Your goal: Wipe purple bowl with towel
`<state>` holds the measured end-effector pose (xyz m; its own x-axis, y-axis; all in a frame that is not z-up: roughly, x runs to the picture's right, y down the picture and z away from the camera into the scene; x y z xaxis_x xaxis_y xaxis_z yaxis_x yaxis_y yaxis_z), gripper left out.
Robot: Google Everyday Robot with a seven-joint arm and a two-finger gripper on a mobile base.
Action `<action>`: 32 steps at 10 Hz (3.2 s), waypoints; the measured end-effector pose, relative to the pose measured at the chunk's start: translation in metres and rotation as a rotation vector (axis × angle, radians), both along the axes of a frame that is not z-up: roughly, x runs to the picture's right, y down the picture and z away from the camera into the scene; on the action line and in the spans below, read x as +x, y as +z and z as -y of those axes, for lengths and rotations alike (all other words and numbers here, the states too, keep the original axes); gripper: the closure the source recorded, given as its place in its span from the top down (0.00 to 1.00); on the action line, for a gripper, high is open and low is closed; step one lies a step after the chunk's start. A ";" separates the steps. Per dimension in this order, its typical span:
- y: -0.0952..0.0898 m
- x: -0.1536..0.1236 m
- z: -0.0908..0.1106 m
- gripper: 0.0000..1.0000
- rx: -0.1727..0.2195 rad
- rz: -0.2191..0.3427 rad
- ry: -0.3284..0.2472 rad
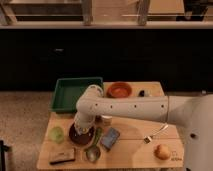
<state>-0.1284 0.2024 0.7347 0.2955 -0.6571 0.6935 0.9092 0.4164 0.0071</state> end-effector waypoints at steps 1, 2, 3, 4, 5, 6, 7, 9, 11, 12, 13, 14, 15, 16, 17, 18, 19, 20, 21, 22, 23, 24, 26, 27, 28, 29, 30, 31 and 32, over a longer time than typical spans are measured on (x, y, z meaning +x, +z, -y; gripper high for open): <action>-0.001 -0.001 -0.001 0.00 -0.002 0.004 -0.001; 0.000 -0.003 0.000 0.00 -0.006 0.007 -0.003; 0.001 -0.004 0.000 0.00 -0.017 0.006 -0.011; 0.000 -0.006 -0.003 0.00 -0.033 0.009 -0.016; -0.004 -0.006 -0.009 0.00 -0.061 0.009 -0.021; -0.005 -0.006 -0.012 0.00 -0.093 0.014 -0.025; -0.007 -0.008 -0.015 0.00 -0.118 0.022 -0.028; -0.009 -0.010 -0.022 0.00 -0.177 0.037 -0.033; -0.009 -0.011 -0.029 0.00 -0.261 0.054 -0.026; -0.009 -0.011 -0.033 0.00 -0.285 0.058 -0.026; -0.009 -0.013 -0.036 0.00 -0.301 0.060 -0.028; -0.009 -0.014 -0.038 0.00 -0.314 0.060 -0.032; -0.008 -0.015 -0.041 0.00 -0.326 0.061 -0.034; -0.008 -0.014 -0.043 0.00 -0.333 0.054 -0.041; -0.007 -0.013 -0.045 0.00 -0.339 0.047 -0.043; -0.006 -0.011 -0.048 0.00 -0.346 0.027 -0.048; -0.004 -0.007 -0.050 0.00 -0.349 0.004 -0.047; -0.001 -0.002 -0.051 0.00 -0.352 -0.019 -0.044; 0.002 0.007 -0.053 0.00 -0.355 -0.048 -0.039; 0.008 0.017 -0.053 0.00 -0.357 -0.080 -0.032; 0.011 0.021 -0.053 0.00 -0.356 -0.095 -0.028; 0.014 0.023 -0.050 0.00 -0.352 -0.109 -0.024; 0.020 0.024 -0.038 0.00 -0.339 -0.121 -0.021; 0.022 0.021 -0.031 0.00 -0.331 -0.120 -0.026; 0.022 0.014 -0.025 0.00 -0.320 -0.113 -0.039; 0.021 0.008 -0.020 0.00 -0.310 -0.107 -0.049; 0.019 0.003 -0.015 0.00 -0.302 -0.101 -0.059; 0.016 -0.005 -0.012 0.00 -0.293 -0.088 -0.076; 0.012 -0.015 -0.011 0.00 -0.285 -0.072 -0.094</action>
<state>-0.1432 0.2129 0.7464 0.2978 -0.4657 0.8333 0.9376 0.3068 -0.1637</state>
